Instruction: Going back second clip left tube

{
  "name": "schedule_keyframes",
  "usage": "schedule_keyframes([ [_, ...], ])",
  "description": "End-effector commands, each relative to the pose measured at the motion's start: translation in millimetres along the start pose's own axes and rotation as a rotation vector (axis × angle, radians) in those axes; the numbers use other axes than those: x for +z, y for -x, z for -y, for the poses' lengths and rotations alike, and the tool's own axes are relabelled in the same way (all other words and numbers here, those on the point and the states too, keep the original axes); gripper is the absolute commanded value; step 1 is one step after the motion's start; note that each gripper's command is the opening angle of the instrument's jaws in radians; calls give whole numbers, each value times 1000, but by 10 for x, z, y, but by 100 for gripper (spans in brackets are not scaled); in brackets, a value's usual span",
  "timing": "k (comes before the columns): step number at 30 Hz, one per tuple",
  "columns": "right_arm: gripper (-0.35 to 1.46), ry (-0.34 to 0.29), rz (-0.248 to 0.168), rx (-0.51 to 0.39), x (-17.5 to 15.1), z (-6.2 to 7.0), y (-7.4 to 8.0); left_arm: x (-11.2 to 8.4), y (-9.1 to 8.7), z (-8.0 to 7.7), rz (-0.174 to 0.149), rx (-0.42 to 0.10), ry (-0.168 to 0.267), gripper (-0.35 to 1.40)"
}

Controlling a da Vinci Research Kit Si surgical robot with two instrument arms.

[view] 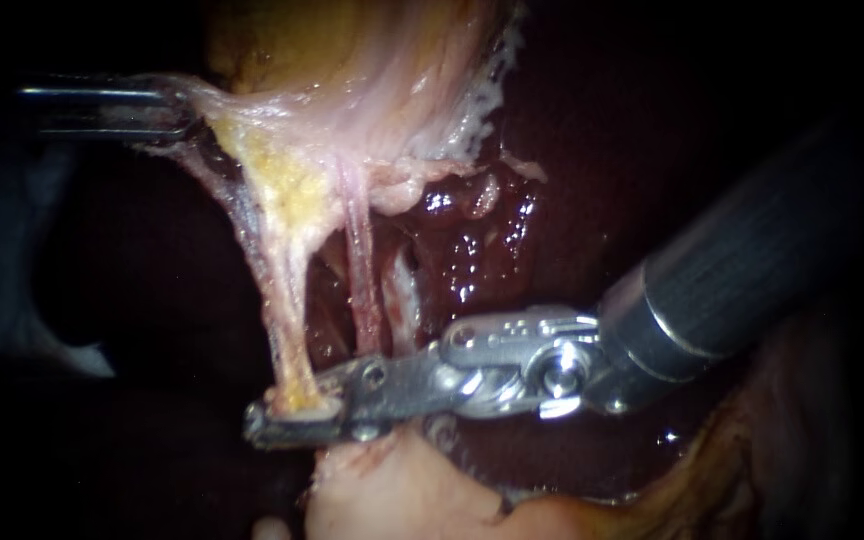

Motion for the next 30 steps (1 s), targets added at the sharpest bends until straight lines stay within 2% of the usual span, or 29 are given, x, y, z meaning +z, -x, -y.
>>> schedule_keyframes([
  [1, -35, 0, 0, 0, 0, 0, 0, 0, 0, 0, 0, 0, 0, -35],
  [3, -35, 0, 0, 0, 0, -1, 0, 0, 0, -1, 0, 0, 0, -35],
  [4, -35, -2, -18, -2, 0, 0, 1, 0, 0, -1, 0, 0, 0, -35],
  [6, -4, -3, -47, -4, 0, 0, 1, -1, 0, -1, 0, 0, -1, -35],
  [8, 32, -2, -56, -3, 3, -1, -1, 0, 0, -2, 0, 0, -1, -35],
  [10, 41, 0, -57, 9, 6, -3, -2, 0, 0, -2, 0, -1, -1, -35],
  [13, 44, 8, -58, 15, 8, -5, -1, 0, 0, -3, 0, -1, -1, -35],
  [16, 46, 43, -60, 17, 8, -10, 1, 0, 0, -3, -1, -1, -2, -35],
  [20, 48, 122, -70, 32, 2, -26, 5, 0, 0, -4, -1, -1, -2, -35],
  [25, 48, 178, -71, 49, -11, -43, 14, 0, 0, -4, -1, -1, -2, -35],
  [27, 48, 192, -71, 50, -19, -46, 18, 0, 0, -4, -1, -1, -2, -35],
  [30, 48, 205, -79, 111, -29, -46, 23, 0, 0, -5, -1, -1, -2, -35],
])
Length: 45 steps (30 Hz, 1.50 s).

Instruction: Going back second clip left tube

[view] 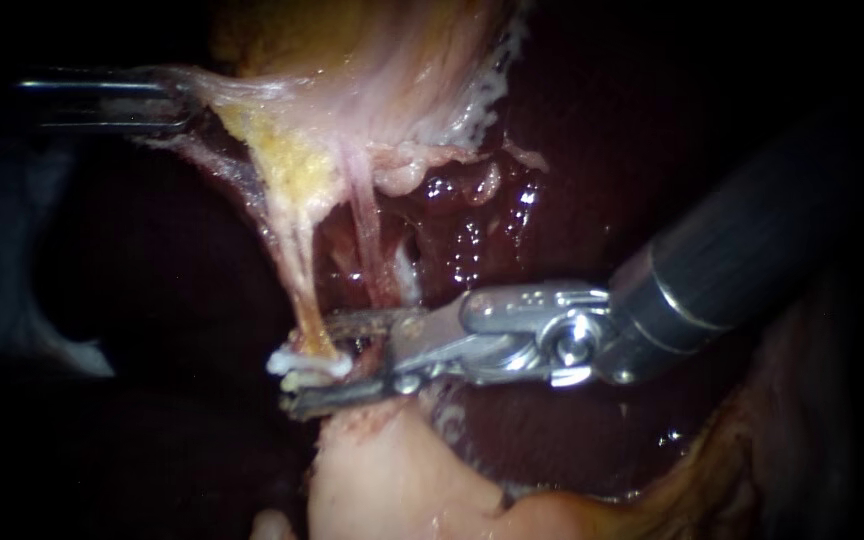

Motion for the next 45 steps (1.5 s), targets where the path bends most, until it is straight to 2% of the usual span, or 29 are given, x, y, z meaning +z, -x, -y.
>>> schedule_keyframes([
  [1, 48, -3, 1, 6, -5, 1, 1, 0, 0, -1, 0, 0, 0, -35],
  [9, 49, 22, -1, 30, -68, 0, 4, -2, 1, -1, 0, 0, 0, -35],
  [15, 50, 47, 11, -173, -117, 2, 8, -2, 1, -1, 0, 0, 0, -35],
  [21, 50, 51, 19, -266, -154, -1, 7, -2, 1, -1, 0, 0, 0, -35],
  [28, 50, 37, 22, -301, -176, -2, 10, -1, 1, -1, 0, 0, 0, -35],
  [36, 50, 34, 23, -324, -184, -2, 10, 5, 1, -3, -2, 0, -4, -35],
  [45, 50, 31, 23, -331, -189, -1, 12, 34, 14, -11, -3, 6, 4, -35],
])
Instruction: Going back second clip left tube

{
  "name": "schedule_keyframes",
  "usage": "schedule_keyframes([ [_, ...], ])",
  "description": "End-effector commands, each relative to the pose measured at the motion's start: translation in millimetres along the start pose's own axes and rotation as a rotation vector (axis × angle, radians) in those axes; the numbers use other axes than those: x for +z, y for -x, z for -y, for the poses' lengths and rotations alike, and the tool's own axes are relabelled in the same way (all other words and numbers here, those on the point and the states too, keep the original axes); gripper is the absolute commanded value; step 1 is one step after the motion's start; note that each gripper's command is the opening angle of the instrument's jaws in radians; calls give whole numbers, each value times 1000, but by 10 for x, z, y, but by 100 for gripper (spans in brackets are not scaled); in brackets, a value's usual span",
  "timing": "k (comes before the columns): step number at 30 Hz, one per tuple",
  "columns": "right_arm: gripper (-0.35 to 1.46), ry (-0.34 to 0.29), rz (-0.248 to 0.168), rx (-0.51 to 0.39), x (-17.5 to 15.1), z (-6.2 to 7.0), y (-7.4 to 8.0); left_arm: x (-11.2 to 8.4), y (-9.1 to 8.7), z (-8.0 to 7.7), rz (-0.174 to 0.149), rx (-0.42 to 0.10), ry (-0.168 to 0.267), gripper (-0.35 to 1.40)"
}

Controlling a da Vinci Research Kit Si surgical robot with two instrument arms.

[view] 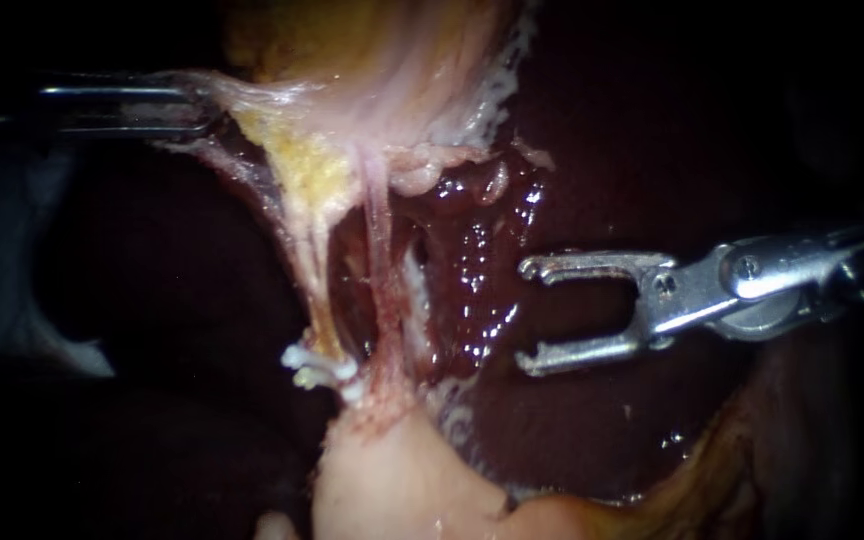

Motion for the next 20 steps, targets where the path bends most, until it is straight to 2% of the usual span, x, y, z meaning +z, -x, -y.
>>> schedule_keyframes([
  [1, 50, -1, -1, 1, 0, 0, 0, 4, 2, -1, 1, 3, 4, -35],
  [7, 50, -1, -1, 1, -1, 0, 0, 18, 8, -5, -1, 6, 9, -35],
  [20, 50, -2, 0, -11, -3, 1, 0, 24, 11, -7, -1, 8, 12, -35],
])
